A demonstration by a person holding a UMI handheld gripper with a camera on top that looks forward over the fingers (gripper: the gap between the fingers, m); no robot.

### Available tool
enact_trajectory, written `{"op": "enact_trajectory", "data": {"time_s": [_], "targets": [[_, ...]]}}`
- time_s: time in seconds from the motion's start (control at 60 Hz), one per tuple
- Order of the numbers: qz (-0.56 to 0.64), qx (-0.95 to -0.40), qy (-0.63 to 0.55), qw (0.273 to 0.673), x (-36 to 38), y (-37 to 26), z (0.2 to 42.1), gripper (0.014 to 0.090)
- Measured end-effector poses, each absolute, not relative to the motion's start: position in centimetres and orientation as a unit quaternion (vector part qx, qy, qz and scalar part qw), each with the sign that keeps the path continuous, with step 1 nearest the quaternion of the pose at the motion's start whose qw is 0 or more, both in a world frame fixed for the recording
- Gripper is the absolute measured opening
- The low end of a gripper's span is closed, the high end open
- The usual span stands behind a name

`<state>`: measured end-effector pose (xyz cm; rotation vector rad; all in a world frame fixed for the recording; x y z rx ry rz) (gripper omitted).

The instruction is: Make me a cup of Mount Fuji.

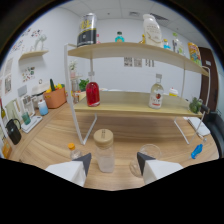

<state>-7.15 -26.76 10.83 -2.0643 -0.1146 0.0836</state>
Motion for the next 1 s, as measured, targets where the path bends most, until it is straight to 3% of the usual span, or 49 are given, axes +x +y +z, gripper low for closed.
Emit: {"op": "enact_trajectory", "data": {"time_s": [0.15, 0.267, 0.417, 0.667, 0.75, 0.883, 1.0], "targets": [[0.013, -0.864, -0.015, 0.503, -3.6, -28.9, 13.3, 0.086], [-0.026, -0.889, 0.015, 0.457, 0.1, -30.3, 13.9, 0.0848], [-0.025, -0.89, 0.03, 0.455, 2.0, -29.9, 20.2, 0.0852], [-0.003, -0.862, -0.005, 0.508, 1.3, -24.7, 34.2, 0.0855], [0.002, -0.839, -0.005, 0.544, 1.5, -21.7, 38.0, 0.0866], [0.009, -0.81, 0.009, 0.586, 1.9, -17.0, 41.2, 0.0866], [0.005, -0.791, 0.019, 0.612, 2.6, -13.2, 41.6, 0.0858]]}}
